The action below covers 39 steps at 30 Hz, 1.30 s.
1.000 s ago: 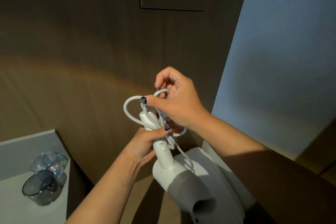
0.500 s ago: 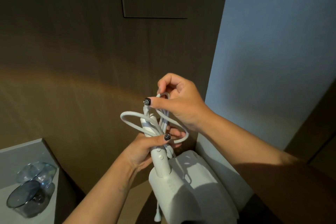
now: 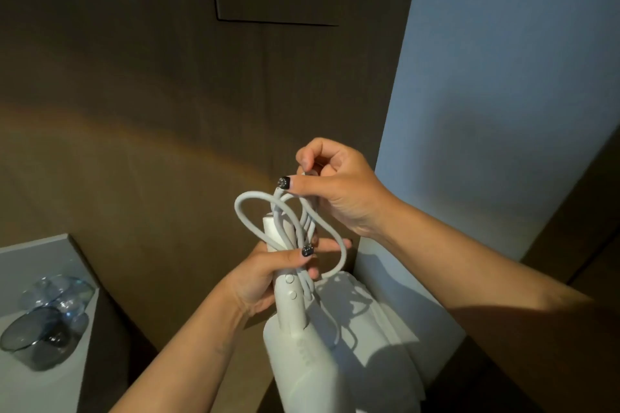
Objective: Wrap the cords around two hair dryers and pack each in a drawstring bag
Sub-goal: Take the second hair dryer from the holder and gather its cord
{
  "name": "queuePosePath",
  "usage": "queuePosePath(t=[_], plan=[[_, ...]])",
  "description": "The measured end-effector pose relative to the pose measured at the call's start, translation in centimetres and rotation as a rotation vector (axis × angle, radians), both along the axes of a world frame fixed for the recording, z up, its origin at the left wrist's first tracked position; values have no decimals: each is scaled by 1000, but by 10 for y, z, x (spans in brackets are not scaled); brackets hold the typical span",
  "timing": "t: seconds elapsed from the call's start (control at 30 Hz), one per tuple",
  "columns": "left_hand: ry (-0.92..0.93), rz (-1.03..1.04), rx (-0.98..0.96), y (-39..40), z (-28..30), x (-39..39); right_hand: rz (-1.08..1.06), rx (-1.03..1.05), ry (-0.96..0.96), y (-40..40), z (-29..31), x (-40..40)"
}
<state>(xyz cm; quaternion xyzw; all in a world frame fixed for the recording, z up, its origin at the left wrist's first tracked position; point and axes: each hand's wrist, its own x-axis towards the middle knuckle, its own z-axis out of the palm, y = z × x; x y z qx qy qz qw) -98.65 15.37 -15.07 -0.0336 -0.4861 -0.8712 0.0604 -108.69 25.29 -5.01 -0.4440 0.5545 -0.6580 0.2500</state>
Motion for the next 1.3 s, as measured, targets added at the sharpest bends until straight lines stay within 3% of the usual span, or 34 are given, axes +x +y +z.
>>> queuePosePath(t=[0.27,0.5,0.63,0.9,1.03,1.17,1.3], plan=[[-109,-16,46,11,-20,9,93,-17,-148,-10,-45,-13],[-262,89,73,-3,-34,20,114,-11,-233,-32,-77,-19],[-283,8,98,-12,-58,29,162,29,-268,-39,-105,-19],[-338,243,137,-18,-112,46,161,111,-284,-59,-158,-8],[-269,273,215,-22,-121,60,141,394,-381,-52,-221,6],[-199,349,273,-29,-127,74,271,821,-238,-31,-285,27],[-188,413,237,-33,-133,92,335,958,-145,-12,-330,39]])
